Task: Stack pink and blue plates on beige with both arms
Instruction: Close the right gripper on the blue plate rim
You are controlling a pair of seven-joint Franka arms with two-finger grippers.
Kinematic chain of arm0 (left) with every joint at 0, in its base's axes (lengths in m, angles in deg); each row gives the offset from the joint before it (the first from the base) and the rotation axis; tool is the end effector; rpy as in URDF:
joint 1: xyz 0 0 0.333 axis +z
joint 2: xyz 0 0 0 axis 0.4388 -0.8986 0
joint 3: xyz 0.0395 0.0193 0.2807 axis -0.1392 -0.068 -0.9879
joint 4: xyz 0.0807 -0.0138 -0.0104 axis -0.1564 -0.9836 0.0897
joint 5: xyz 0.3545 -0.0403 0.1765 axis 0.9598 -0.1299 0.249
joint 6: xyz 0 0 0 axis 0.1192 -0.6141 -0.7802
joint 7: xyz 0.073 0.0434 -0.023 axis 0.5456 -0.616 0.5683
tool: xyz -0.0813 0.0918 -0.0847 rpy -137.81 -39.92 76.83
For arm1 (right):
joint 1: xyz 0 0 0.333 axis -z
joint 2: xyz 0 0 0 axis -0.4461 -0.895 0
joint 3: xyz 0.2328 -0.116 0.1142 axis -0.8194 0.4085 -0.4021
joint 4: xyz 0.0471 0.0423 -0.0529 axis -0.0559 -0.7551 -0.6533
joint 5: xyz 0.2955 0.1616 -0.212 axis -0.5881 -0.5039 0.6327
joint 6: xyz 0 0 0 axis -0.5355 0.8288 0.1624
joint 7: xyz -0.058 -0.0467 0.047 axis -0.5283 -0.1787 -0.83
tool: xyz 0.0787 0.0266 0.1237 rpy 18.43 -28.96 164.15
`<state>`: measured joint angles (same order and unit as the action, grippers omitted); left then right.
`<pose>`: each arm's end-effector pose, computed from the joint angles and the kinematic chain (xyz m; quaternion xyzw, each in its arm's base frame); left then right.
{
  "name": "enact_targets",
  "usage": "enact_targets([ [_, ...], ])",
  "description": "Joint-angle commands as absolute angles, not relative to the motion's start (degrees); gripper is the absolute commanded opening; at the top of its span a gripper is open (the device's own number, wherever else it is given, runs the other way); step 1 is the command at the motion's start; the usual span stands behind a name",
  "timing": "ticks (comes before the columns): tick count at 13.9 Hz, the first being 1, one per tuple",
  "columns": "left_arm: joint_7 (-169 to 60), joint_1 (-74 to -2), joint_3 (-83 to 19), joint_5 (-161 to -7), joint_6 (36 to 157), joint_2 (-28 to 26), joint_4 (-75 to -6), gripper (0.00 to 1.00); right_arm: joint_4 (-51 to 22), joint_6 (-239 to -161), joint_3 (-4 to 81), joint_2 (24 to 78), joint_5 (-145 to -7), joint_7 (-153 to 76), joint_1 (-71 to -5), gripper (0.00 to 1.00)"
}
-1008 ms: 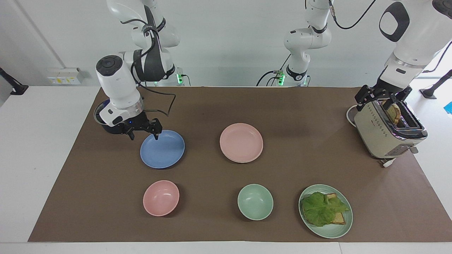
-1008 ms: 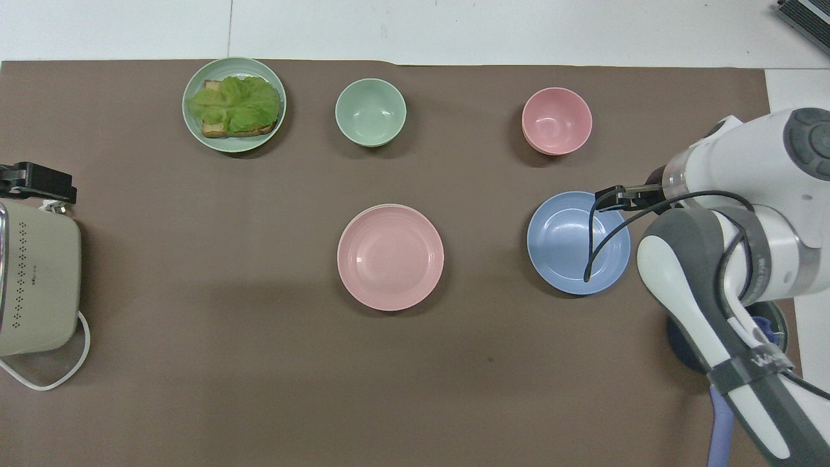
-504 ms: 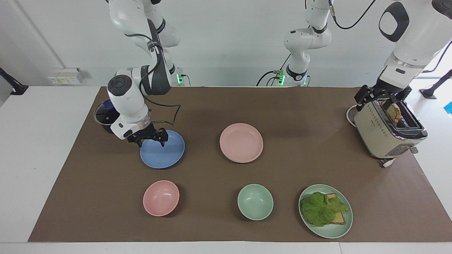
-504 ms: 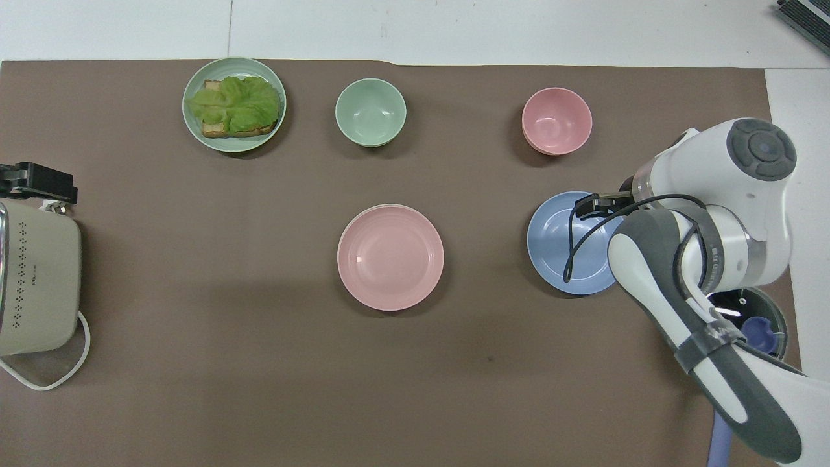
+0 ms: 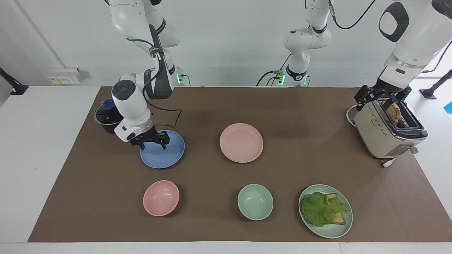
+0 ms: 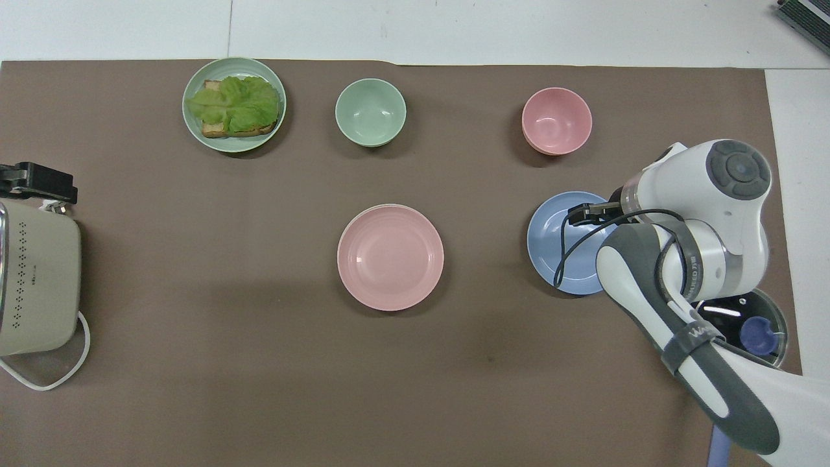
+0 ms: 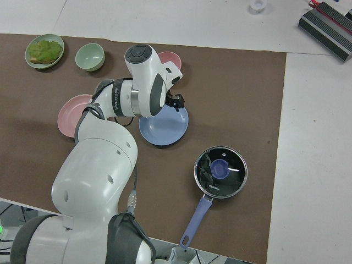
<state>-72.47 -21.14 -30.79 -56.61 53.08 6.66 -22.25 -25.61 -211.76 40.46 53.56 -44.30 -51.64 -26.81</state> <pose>0.5800 0.0093 0.5320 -0.9994 0.0223 -0.0185 0.0195 0.5937 0.0545 0.2772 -0.9998 -0.0083 -0.0160 0.0035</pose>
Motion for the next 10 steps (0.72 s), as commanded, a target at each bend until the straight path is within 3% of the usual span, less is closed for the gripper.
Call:
enact_targets([
  [1, -72.95, -20.66, -30.38, -55.99, 52.56, 7.07, -22.55, 1.0, -26.82, -214.94, 40.24, 52.59, -44.63, -50.18, -26.06, 0.95],
  [10, -72.95, -20.58, -30.38, -55.99, 52.56, 7.07, -22.55, 1.0, -27.26, -215.39, 40.24, 52.32, -44.63, -50.27, -26.15, 0.89],
])
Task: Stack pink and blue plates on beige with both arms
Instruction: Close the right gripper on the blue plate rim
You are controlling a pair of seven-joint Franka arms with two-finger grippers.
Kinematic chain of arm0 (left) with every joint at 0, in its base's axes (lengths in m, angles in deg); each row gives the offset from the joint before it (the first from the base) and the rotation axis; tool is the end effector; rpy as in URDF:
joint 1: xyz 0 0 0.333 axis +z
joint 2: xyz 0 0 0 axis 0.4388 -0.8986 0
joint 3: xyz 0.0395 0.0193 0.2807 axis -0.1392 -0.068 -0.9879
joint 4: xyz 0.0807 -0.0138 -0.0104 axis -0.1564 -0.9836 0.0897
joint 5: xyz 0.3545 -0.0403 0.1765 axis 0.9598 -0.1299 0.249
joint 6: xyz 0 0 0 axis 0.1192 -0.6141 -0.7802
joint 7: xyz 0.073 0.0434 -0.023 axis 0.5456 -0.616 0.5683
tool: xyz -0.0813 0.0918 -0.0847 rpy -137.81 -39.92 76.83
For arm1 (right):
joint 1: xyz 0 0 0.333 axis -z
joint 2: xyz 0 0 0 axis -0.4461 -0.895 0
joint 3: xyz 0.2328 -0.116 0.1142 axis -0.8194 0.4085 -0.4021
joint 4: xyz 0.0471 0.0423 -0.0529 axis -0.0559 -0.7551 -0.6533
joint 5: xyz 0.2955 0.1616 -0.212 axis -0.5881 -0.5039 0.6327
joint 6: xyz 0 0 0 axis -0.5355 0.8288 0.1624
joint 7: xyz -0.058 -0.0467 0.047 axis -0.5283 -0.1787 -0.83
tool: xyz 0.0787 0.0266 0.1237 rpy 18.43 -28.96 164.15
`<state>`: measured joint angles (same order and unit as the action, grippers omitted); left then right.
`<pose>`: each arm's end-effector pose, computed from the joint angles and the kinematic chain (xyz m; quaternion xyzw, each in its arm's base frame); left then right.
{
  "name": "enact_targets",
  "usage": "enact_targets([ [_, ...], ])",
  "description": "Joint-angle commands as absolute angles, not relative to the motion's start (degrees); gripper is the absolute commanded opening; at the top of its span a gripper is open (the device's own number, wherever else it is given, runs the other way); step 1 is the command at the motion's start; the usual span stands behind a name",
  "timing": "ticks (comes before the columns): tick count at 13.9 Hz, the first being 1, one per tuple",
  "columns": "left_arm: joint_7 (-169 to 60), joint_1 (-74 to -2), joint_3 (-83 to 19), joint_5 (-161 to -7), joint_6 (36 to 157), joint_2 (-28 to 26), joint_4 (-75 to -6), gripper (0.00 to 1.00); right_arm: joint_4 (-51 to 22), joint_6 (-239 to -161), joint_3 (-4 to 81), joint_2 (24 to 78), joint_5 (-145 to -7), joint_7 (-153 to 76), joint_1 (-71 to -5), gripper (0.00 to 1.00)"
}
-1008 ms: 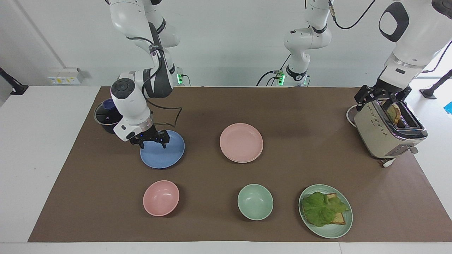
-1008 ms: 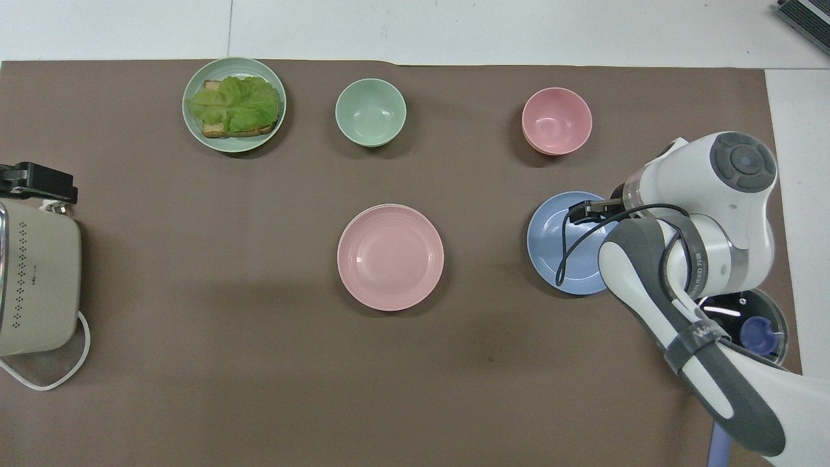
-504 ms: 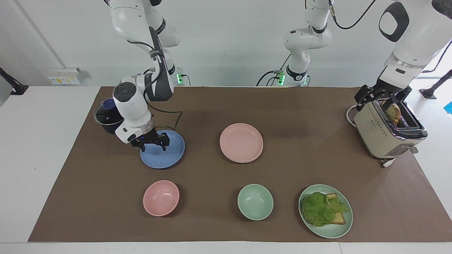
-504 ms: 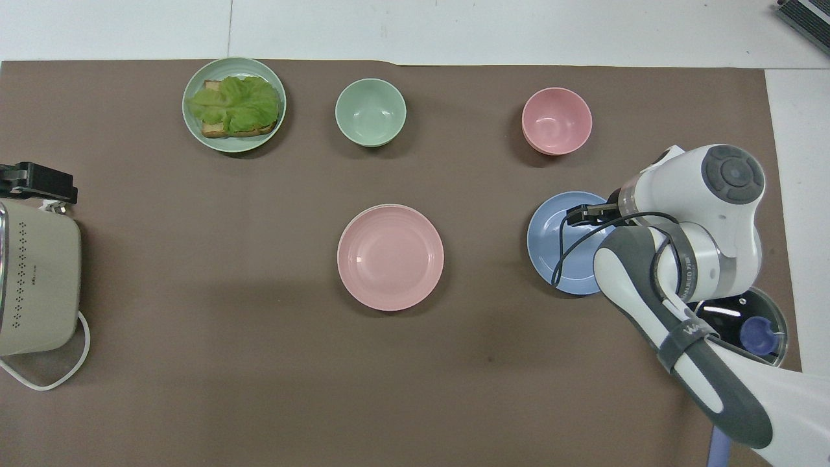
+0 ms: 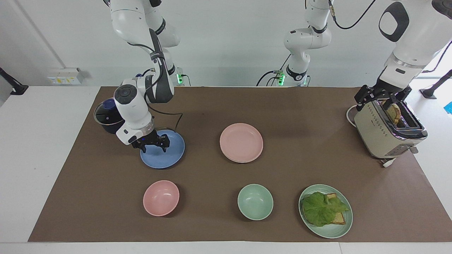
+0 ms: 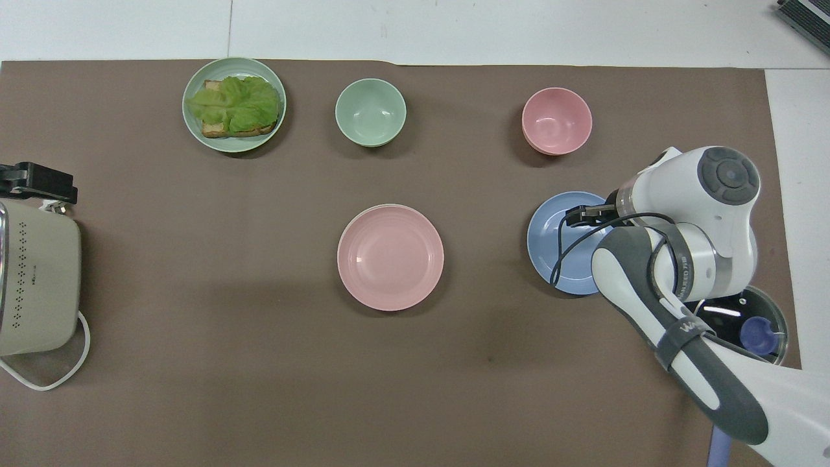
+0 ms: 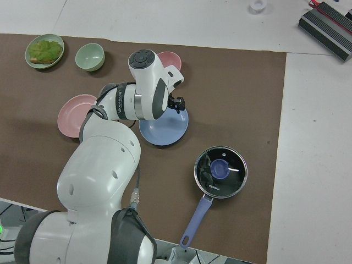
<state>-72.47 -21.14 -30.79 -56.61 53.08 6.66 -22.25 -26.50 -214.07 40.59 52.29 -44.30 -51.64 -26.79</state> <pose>0.5800 0.0093 0.5320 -0.9994 0.0223 -0.0185 0.0195 0.5932 0.0532 0.2608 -0.9998 -0.0071 -0.0173 0.0045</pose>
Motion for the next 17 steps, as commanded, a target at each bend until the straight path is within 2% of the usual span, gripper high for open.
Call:
enact_targets([
  [1, -72.95, -20.58, -30.38, -55.99, 52.56, 7.07, -22.55, 1.0, -27.26, -215.39, 40.24, 52.23, -44.63, -49.83, -26.15, 0.89],
  [7, -72.95, -20.58, -30.38, -55.99, 52.56, 7.07, -22.55, 1.0, -29.19, -218.46, 40.33, 52.23, -44.54, -49.39, -23.07, 0.89],
  [17, -72.95, -20.58, -30.38, -55.99, 52.56, 7.07, -22.55, 1.0, -37.01, -228.49, 40.33, 53.28, -44.54, -42.89, -21.05, 0.86],
])
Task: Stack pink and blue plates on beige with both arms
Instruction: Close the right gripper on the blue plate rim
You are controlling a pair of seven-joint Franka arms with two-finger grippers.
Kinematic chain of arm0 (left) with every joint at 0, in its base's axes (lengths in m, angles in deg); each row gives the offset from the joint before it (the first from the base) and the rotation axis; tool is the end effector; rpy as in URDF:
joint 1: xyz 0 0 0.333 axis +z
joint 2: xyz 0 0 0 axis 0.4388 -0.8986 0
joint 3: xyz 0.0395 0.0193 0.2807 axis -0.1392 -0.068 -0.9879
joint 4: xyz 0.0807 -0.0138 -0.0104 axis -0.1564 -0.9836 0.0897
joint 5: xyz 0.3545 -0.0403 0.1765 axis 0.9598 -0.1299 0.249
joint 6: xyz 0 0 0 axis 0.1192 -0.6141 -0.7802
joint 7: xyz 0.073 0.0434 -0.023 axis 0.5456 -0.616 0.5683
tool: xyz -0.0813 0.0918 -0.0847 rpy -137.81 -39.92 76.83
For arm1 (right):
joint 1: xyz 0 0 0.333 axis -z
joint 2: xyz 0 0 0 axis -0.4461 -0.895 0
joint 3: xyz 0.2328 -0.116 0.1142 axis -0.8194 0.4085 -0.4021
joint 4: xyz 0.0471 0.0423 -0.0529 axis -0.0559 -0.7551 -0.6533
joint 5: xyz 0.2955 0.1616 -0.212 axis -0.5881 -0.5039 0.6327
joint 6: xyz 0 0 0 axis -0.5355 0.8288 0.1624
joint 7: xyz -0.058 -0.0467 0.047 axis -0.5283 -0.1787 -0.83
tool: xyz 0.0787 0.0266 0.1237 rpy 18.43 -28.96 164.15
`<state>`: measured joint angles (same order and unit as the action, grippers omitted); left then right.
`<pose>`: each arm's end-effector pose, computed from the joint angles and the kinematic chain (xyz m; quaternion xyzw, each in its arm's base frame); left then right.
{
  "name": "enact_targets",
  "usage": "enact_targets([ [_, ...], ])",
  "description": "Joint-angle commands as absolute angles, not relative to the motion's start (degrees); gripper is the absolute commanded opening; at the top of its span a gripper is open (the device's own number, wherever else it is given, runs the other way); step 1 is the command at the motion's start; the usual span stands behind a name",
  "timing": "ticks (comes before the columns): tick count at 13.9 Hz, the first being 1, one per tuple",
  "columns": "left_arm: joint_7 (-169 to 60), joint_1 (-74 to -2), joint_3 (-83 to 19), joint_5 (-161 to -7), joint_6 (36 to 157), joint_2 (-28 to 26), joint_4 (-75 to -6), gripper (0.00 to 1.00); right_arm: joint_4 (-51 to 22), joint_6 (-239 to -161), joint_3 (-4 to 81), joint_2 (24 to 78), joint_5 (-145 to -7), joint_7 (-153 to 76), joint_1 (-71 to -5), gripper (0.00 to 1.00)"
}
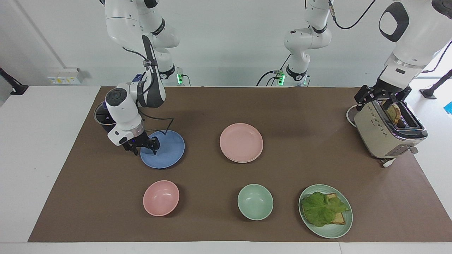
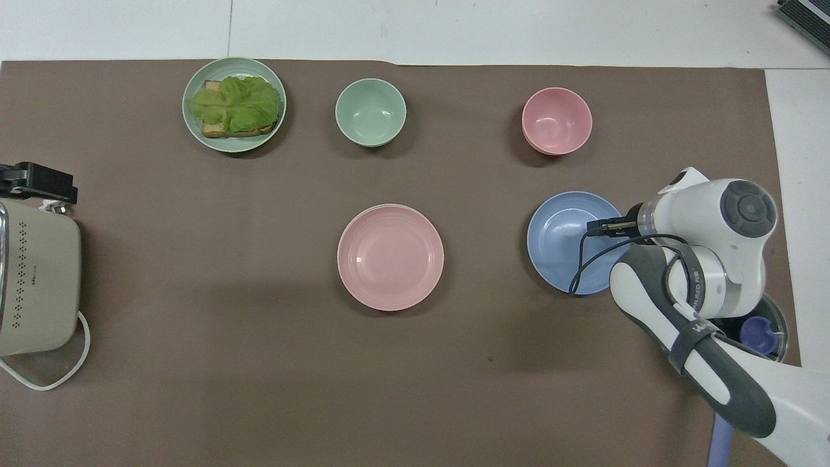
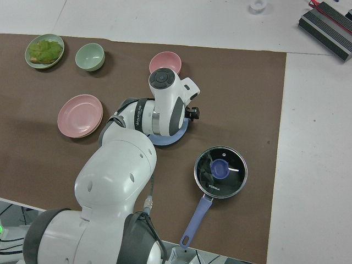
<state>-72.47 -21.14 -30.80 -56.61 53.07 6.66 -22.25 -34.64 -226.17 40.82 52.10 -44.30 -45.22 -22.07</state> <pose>0.5800 0.0094 0.5320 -0.9994 0.0222 -0.0184 0.0195 0.5757 0.0034 0.2174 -0.9985 -0.0208 -0.0505 0.0033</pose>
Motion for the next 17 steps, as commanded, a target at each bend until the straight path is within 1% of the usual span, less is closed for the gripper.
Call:
enact_targets([
  [1, -72.95, -20.58, -30.38, -55.99, 52.56, 7.07, -22.55, 1.0, -37.01, -228.49, 40.33, 53.28, -44.54, -42.71, -20.7, 0.86],
  [2, -72.95, -20.58, -30.38, -55.99, 52.56, 7.07, -22.55, 1.0, -37.01, -228.49, 40.33, 53.28, -44.54, -42.71, -20.7, 0.86],
  [4, -72.95, -20.58, -30.38, -55.99, 52.56, 7.07, -22.55, 1.0, -37.19, -228.4, 40.24, 53.28, -44.54, -42.88, -20.78, 0.78],
  [5, -72.95, -20.58, -30.38, -55.99, 52.56, 7.07, -22.55, 1.0, -37.1, -228.4, 40.24, 53.2, -44.54, -42.88, -20.78, 0.68],
  [6, -72.95, -20.58, -30.38, -55.99, 52.56, 7.07, -22.55, 1.0, -36.84, -228.14, 40.24, 53.2, -44.54, -42.97, -20.78, 0.63],
  [7, -72.95, -20.58, -30.38, -55.99, 52.56, 7.15, -22.55, 1.0, -36.66, -227.87, 40.16, 53.28, -44.62, -43.06, -20.87, 0.61],
  [9, -72.95, -20.58, -30.38, -55.99, 52.56, 7.07, -22.55, 1.0, -36.57, -227.35, 40.16, 53.72, -44.63, -42.88, -20.78, 0.61],
  [10, -72.95, -20.58, -30.38, -55.99, 52.56, 7.15, -22.55, 1.0, -36.57, -227.0, 40.24, 53.9, -44.63, -42.71, -20.7, 0.59],
  [11, -72.95, -20.58, -30.38, -55.99, 52.56, 7.15, -22.55, 1.0, -36.57, -226.38, 40.24, 54.16, -44.63, -42.45, -20.35, 0.52],
  [13, -72.95, -20.58, -30.38, -55.99, 52.56, 7.15, -22.55, 1.0, -36.4, -224.8, 40.16, 54.95, -44.54, -42.27, -20.17, 0.32],
  [16, -72.95, -20.58, -30.38, -55.99, 52.56, 7.15, -22.55, 1.0, -36.4, -224.09, 40.16, 55.48, -44.63, -42.01, -20.08, 0.0],
  [17, -72.95, -20.58, -30.38, -55.99, 52.56, 7.15, -22.55, 1.0, -36.4, -223.74, 40.16, 55.48, -44.63, -42.18, -20.17, 0.0],
])
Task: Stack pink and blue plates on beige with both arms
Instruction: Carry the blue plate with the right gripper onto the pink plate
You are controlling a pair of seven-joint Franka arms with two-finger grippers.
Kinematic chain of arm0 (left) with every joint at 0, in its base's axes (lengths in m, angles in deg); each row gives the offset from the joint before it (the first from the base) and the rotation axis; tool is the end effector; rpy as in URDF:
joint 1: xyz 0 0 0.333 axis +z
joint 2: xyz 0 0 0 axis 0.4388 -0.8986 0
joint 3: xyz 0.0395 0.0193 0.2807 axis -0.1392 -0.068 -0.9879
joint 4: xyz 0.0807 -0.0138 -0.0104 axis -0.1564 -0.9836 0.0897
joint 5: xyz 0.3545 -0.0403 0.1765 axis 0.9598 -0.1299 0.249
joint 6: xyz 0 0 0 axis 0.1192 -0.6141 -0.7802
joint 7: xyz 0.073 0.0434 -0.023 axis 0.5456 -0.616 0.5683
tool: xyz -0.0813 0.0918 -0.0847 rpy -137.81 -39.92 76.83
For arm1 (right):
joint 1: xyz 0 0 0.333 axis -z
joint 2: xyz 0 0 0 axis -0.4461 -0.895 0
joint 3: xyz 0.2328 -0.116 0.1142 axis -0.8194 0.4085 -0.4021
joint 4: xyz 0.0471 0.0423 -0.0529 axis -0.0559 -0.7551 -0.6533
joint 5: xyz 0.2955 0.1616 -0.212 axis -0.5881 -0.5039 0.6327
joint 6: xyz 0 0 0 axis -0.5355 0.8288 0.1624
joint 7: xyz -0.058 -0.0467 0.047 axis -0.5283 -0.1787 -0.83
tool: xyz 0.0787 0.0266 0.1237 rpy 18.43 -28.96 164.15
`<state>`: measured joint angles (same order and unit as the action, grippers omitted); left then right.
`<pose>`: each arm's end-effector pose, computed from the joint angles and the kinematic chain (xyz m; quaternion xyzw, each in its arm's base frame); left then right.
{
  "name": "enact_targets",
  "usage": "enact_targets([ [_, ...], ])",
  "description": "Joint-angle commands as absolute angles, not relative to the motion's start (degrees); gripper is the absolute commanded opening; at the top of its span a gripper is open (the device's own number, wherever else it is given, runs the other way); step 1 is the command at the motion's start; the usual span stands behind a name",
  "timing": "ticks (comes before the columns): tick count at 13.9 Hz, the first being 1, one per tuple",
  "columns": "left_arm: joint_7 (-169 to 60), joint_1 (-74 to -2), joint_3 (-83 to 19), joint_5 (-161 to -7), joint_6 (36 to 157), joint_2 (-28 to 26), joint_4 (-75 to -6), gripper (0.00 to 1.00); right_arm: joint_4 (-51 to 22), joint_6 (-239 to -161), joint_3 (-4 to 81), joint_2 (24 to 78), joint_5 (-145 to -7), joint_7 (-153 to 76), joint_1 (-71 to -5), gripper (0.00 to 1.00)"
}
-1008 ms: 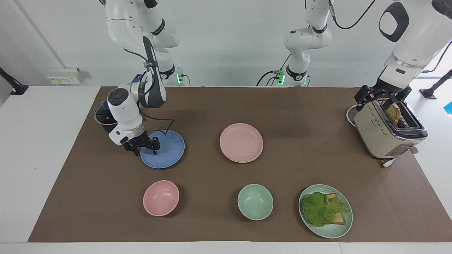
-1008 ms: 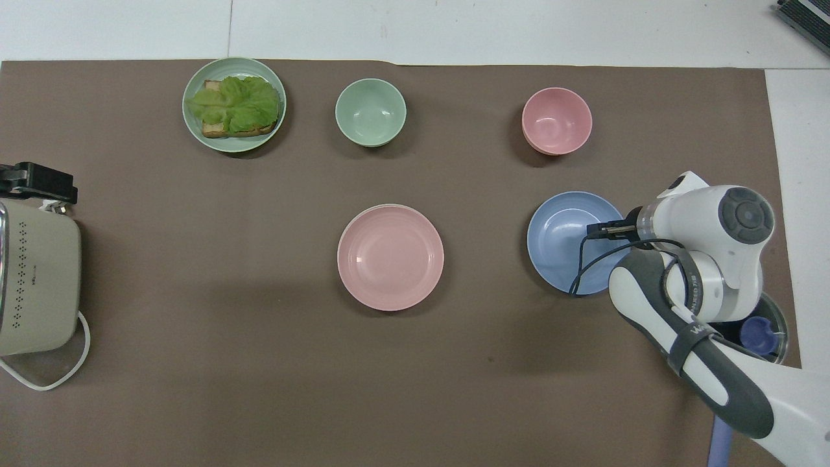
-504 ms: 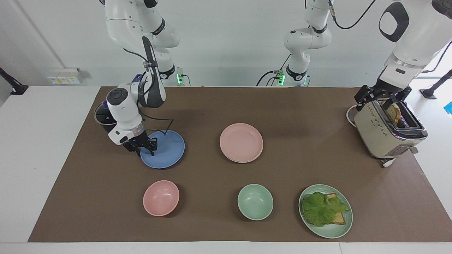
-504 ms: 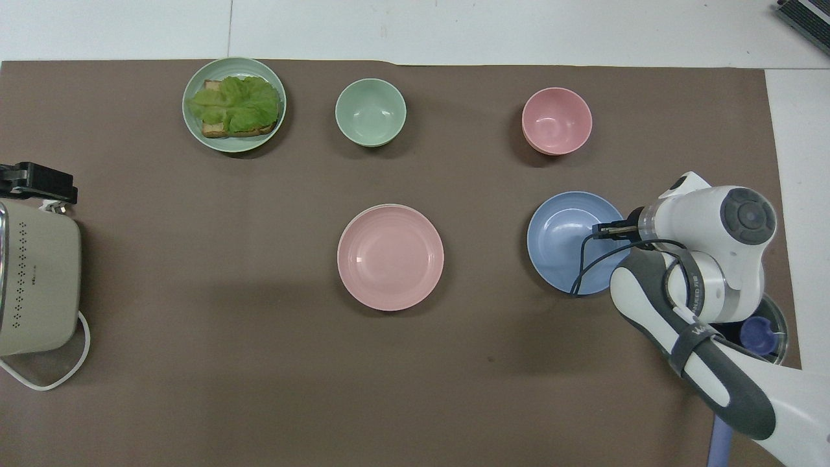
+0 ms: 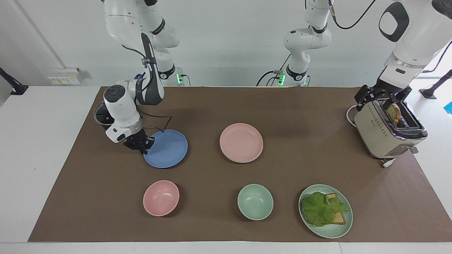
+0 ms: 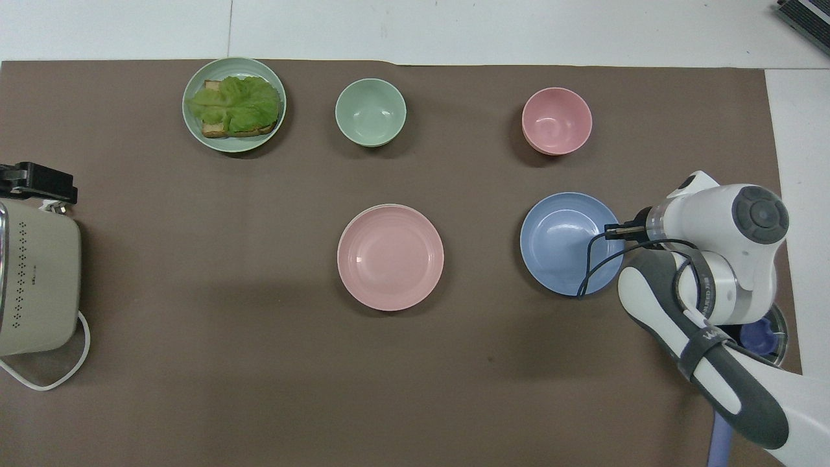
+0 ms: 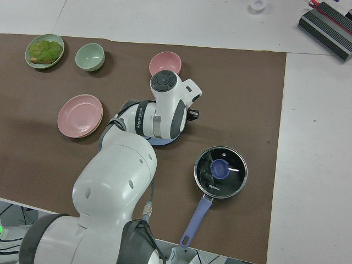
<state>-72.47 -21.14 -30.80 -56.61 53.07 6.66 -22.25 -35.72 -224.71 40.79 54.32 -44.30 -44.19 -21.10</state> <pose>0.5800 0.0094 0.5320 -0.9994 0.0222 -0.0184 0.0195 0.5694 -0.0062 0.2288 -0.9986 -0.0219 -0.0476 0.0009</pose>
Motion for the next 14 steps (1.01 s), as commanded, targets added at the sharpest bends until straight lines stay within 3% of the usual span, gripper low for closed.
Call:
enact_targets([
  [1, -72.95, -20.58, -30.47, -55.99, 52.56, 7.15, -22.55, 1.0, -36.14, -223.22, 40.16, 55.57, -44.63, -42.27, -20.26, 0.0],
  [10, -72.95, -20.58, -30.47, -55.99, 52.56, 7.15, -22.55, 1.0, -33.42, -213.38, 40.07, 63.38, -53.31, -42.62, -23.86, 0.0],
  [14, -72.95, -20.58, -30.38, -55.99, 52.56, 7.07, -22.55, 1.0, -31.4, -212.49, 39.89, 64.36, -57.46, -44.28, -28.68, 0.0],
])
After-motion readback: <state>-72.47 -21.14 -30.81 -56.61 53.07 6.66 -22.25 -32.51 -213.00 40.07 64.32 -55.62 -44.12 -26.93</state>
